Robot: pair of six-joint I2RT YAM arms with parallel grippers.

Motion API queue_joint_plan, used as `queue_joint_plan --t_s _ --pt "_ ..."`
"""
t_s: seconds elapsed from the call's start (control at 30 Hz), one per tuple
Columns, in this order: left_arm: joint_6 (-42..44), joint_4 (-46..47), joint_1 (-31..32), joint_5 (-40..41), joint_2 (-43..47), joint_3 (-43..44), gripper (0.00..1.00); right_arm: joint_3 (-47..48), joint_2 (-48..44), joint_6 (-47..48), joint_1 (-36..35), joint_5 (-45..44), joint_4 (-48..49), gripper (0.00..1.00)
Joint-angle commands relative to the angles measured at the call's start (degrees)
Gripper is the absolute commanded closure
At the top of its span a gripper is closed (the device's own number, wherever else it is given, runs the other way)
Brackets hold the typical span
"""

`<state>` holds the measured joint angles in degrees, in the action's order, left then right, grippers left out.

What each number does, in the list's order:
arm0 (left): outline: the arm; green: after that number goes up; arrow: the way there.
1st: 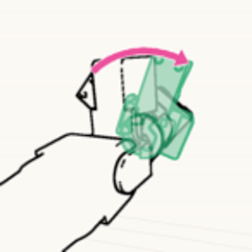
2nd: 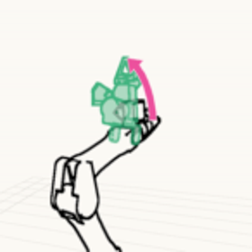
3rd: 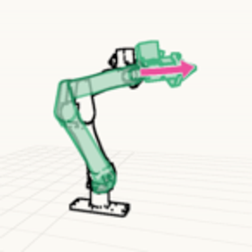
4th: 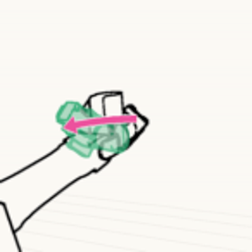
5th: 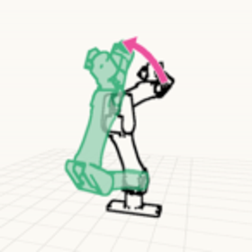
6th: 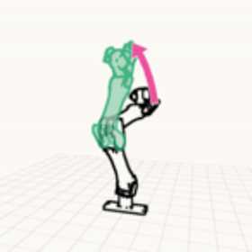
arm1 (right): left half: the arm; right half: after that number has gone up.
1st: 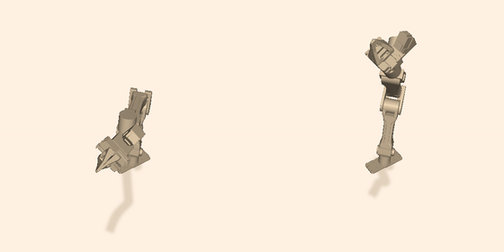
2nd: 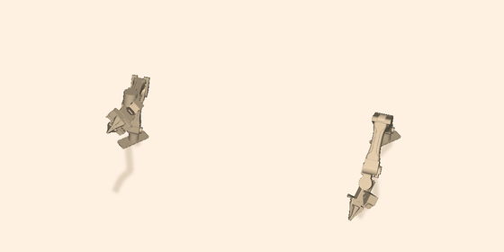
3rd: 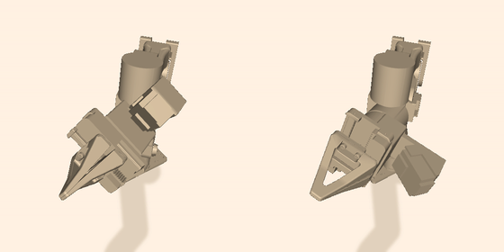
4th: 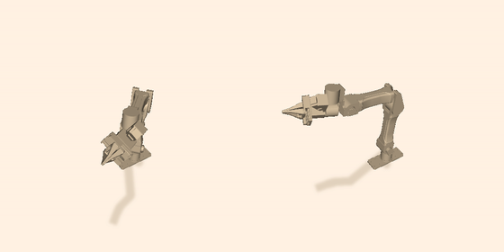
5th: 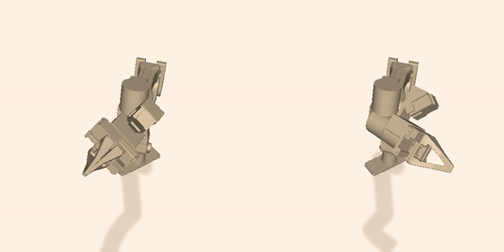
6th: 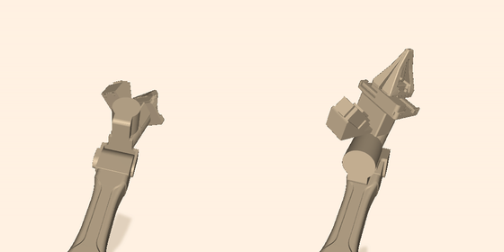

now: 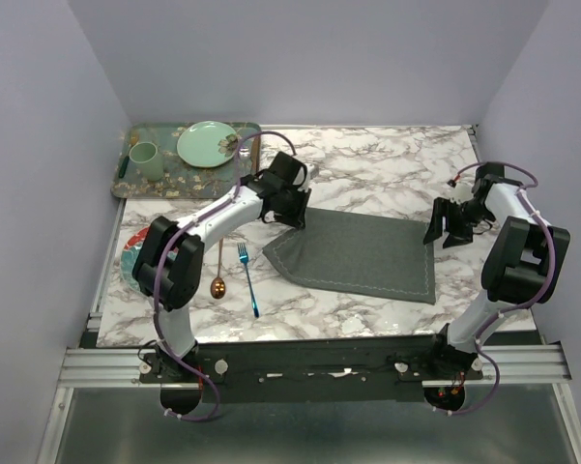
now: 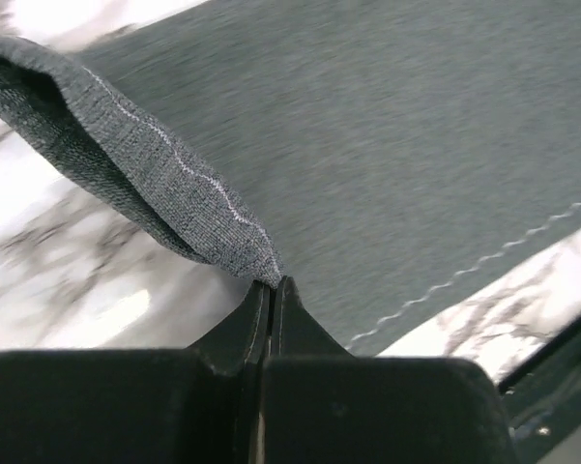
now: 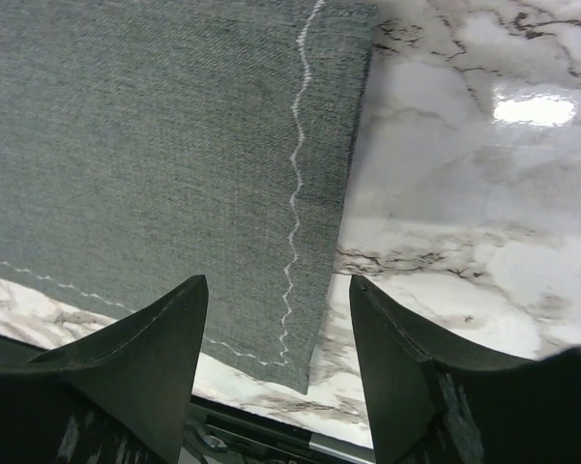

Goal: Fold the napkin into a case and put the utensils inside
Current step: Fold the rectangle-folded napkin at the center of the board, then smooth out the square-folded napkin at the center of the board.

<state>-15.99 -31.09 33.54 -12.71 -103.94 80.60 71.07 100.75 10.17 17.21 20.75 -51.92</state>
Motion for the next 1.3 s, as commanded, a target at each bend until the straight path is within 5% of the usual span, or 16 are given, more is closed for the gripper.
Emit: queue_joint_plan --t_s 0.0,0.47,0.53,0.57,0.67,0.73,1.27 --pt "-5.5 3.5 4.5 -8.0 -6.4 5.6 1.00 1.4 -0.3 1.8 1.1 7.0 -3.0 0.32" --pt "-23.5 18.1 16.9 -15.0 -24.8 24.2 1.00 0.4 0.8 3.3 3.5 21.6 -6.8 0.37" --pt "-25.9 20.0 16.9 -16.2 -25.4 24.4 0.84 0.3 1.6 2.2 3.5 21.9 -6.0 0.38" --pt "-26.5 22.3 16.6 -17.2 -25.0 23.8 0.64 0.1 1.6 1.7 3.5 22.0 -5.6 0.39" --pt "-27.1 25.8 14.6 -18.4 -20.6 18.6 0.33 -0.8 1.9 -0.5 3.4 23.3 -3.1 0.43" --pt "-26.1 26.3 13.1 -18.9 -16.0 13.9 0.29 -0.9 2.5 -1.4 3.3 23.7 -2.0 0.44" --pt "-13.4 20.9 -5.2 -18.0 1.1 -12.0 0.39 6.3 11.0 -1.4 -4.6 6.8 -1.2 0.46"
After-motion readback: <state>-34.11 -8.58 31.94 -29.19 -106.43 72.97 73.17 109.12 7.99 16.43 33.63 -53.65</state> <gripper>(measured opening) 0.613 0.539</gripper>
